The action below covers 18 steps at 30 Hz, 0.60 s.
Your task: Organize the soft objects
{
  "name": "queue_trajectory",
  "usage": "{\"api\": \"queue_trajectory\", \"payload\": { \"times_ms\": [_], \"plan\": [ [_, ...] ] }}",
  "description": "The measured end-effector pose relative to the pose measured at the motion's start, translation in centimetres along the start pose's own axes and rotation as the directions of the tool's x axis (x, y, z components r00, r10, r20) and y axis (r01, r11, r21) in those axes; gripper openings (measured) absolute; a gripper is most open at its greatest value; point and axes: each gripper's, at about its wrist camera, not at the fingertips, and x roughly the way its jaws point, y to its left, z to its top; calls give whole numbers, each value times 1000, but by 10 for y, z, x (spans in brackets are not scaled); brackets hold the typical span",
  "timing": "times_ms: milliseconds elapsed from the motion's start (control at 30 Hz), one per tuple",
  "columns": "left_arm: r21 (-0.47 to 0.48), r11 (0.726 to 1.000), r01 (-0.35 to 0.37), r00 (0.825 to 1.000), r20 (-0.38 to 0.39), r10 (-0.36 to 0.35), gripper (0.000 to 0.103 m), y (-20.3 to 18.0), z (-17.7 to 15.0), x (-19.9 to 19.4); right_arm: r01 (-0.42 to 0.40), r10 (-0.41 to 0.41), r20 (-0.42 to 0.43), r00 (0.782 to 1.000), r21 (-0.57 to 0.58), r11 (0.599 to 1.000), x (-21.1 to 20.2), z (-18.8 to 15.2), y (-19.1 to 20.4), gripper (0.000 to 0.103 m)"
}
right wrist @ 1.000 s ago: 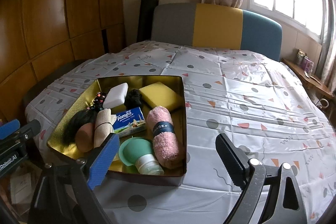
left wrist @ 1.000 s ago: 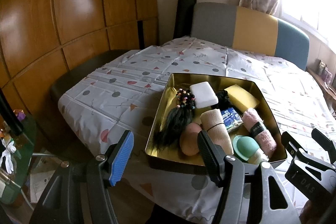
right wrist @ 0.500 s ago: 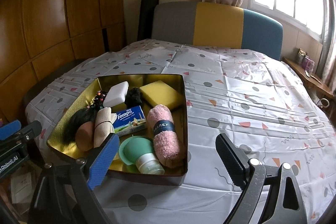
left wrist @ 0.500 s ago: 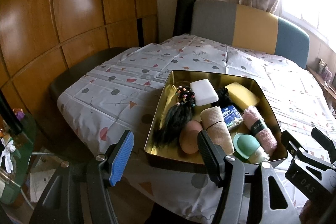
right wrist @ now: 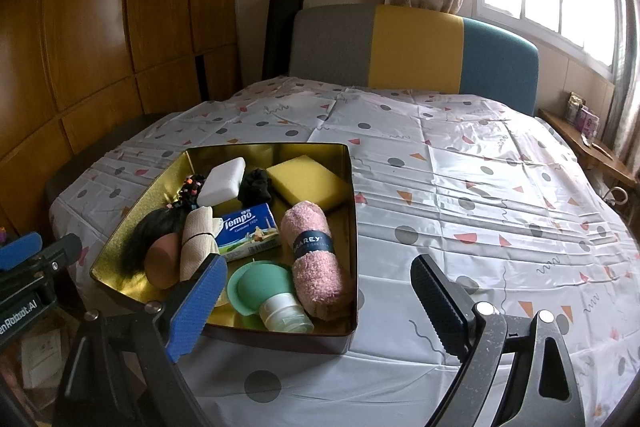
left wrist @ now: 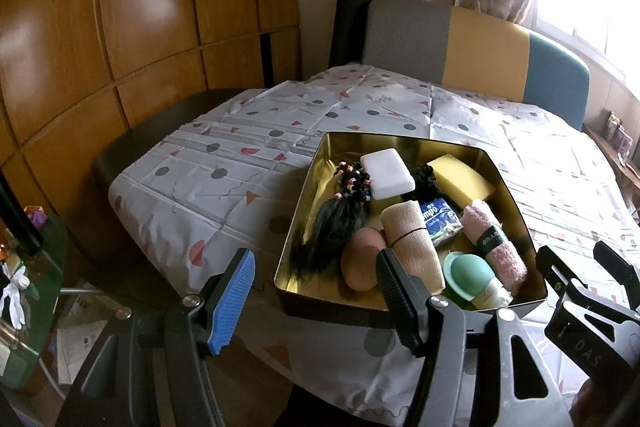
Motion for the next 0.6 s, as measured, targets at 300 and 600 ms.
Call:
{"api": "queue_trajectory", "payload": {
  "times_ms": [300,600],
  "plan": [
    [0,1000,0,1000,-1,0,64,0,0,0,-1,1,2,1000,-3,1000,0,1,0,94],
    [10,1000,-11,1000,20,10,64,-5,1,-4,-5,5,0,1000,-8,1000,0,1,2,94]
  ]
}}
